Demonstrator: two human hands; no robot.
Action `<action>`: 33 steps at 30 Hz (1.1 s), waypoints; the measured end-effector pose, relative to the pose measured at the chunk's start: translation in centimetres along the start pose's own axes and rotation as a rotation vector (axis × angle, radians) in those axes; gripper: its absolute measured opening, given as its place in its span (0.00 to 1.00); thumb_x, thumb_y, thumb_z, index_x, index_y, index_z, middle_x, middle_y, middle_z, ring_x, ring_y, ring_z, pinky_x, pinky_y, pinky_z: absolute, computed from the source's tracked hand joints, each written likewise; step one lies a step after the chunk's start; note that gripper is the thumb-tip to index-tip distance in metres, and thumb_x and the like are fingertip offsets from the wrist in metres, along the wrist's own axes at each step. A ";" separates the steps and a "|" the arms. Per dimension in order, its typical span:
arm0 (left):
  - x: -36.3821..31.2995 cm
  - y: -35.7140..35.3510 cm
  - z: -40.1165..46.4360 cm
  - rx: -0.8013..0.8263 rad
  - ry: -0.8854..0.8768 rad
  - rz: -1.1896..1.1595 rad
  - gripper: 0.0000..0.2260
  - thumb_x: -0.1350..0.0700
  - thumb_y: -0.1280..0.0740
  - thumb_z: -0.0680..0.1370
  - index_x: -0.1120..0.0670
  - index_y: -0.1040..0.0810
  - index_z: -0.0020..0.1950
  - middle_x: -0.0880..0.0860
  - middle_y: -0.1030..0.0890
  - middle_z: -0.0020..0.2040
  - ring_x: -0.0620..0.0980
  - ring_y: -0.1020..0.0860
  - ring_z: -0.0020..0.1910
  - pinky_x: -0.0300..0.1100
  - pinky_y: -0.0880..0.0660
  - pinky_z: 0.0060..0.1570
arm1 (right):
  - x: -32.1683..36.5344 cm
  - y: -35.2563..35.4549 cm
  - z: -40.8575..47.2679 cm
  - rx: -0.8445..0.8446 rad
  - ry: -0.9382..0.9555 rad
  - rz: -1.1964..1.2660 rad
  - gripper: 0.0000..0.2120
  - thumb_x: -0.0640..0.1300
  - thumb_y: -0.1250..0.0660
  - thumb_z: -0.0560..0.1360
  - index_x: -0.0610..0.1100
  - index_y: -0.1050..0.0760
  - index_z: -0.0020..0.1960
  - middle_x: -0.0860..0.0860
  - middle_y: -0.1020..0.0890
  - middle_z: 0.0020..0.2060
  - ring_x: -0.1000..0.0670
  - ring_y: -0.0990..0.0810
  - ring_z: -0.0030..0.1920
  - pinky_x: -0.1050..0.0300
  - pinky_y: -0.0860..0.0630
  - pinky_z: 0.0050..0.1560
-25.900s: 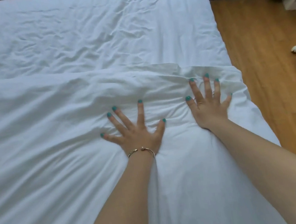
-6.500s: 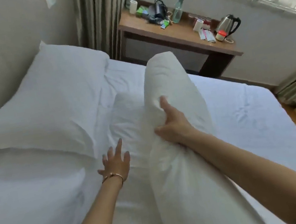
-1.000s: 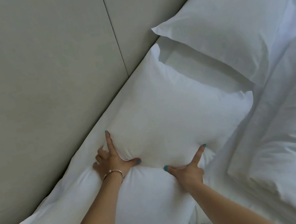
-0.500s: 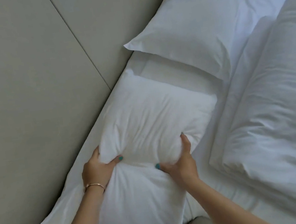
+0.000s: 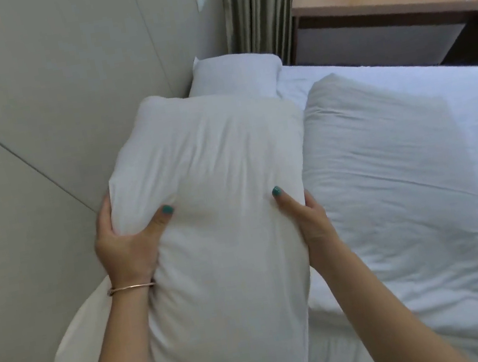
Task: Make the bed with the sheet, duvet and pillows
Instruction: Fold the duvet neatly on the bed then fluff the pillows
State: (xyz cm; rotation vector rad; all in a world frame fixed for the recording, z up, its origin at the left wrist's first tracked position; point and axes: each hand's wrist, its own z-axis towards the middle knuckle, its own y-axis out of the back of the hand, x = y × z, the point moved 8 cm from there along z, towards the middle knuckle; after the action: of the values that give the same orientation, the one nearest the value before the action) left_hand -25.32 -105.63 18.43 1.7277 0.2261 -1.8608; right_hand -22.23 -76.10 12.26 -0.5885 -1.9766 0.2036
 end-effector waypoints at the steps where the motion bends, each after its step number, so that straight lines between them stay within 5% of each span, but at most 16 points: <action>1: -2.0 -1.3 -0.2 0.009 -0.044 -0.028 0.39 0.51 0.19 0.61 0.52 0.28 0.69 0.44 0.24 0.64 0.40 0.26 0.61 0.33 0.29 0.62 | 1.5 0.6 -0.2 0.030 -0.009 0.008 0.27 0.50 0.23 0.67 0.48 0.24 0.64 0.47 0.16 0.55 0.43 0.17 0.54 0.44 0.20 0.54; 5: -9.0 -6.8 -2.0 0.072 -0.187 -0.126 0.34 0.57 0.19 0.64 0.55 0.27 0.68 0.44 0.25 0.60 0.29 0.26 0.54 0.24 0.31 0.56 | 6.8 3.7 -1.7 0.145 -0.095 -0.088 0.27 0.55 0.25 0.67 0.48 0.24 0.64 0.49 0.15 0.53 0.49 0.16 0.51 0.54 0.19 0.47; 10: -16.0 -14.2 -6.4 0.147 -0.266 -0.206 0.33 0.57 0.20 0.64 0.56 0.26 0.67 0.45 0.24 0.59 0.37 0.26 0.57 0.27 0.30 0.57 | 14.1 10.6 -3.8 0.152 0.117 -0.343 0.32 0.45 0.21 0.63 0.47 0.26 0.65 0.51 0.16 0.56 0.49 0.17 0.56 0.50 0.21 0.57; 15: -21.4 -22.8 -13.8 0.220 -0.273 -0.276 0.35 0.53 0.19 0.64 0.54 0.27 0.68 0.46 0.23 0.63 0.40 0.25 0.60 0.29 0.29 0.59 | 22.3 20.8 -7.4 -0.040 0.381 -0.436 0.38 0.49 0.18 0.55 0.52 0.27 0.63 0.56 0.17 0.54 0.54 0.18 0.54 0.51 0.21 0.57; 17: -23.5 -26.9 -17.5 0.261 -0.269 -0.315 0.35 0.51 0.20 0.64 0.52 0.28 0.69 0.46 0.23 0.63 0.40 0.25 0.60 0.31 0.29 0.60 | 26.1 26.0 -8.9 -0.186 0.517 -0.454 0.44 0.49 0.18 0.55 0.54 0.33 0.66 0.59 0.21 0.57 0.58 0.21 0.57 0.57 0.23 0.56; 20: -25.5 -33.5 -23.7 0.319 -0.228 -0.368 0.33 0.51 0.20 0.65 0.52 0.27 0.67 0.43 0.23 0.59 0.38 0.25 0.57 0.28 0.28 0.56 | 30.8 34.8 -11.3 -0.357 0.652 -0.484 0.59 0.52 0.16 0.54 0.57 0.47 0.76 0.59 0.30 0.68 0.57 0.28 0.67 0.51 0.28 0.65; 23: -26.8 -40.3 -30.4 0.403 -0.169 -0.420 0.30 0.52 0.20 0.65 0.51 0.26 0.64 0.40 0.23 0.54 0.36 0.24 0.52 0.25 0.28 0.50 | 34.4 43.4 -14.4 -0.473 0.697 -0.524 0.61 0.50 0.16 0.56 0.58 0.51 0.77 0.60 0.34 0.71 0.56 0.31 0.69 0.48 0.31 0.69; 29: -28.3 -52.8 -43.2 0.567 -0.070 -0.427 0.35 0.50 0.18 0.62 0.53 0.26 0.66 0.47 0.21 0.60 0.46 0.23 0.57 0.43 0.25 0.58 | 38.5 59.1 -18.9 -0.582 0.646 -0.567 0.60 0.53 0.14 0.50 0.62 0.44 0.75 0.59 0.29 0.69 0.53 0.28 0.67 0.46 0.28 0.66; 33: -26.7 -59.5 -51.0 0.689 0.000 -0.419 0.37 0.47 0.19 0.62 0.51 0.29 0.68 0.45 0.23 0.62 0.45 0.23 0.59 0.43 0.25 0.60 | 37.7 69.3 -20.3 -0.669 0.588 -0.541 0.58 0.52 0.14 0.49 0.62 0.41 0.73 0.58 0.25 0.66 0.52 0.25 0.64 0.45 0.25 0.62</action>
State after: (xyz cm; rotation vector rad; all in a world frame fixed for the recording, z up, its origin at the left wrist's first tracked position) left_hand -12.78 -23.85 20.99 2.2600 -0.0801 -2.4367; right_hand 3.77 0.04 24.82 -0.4293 -1.5178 -0.8962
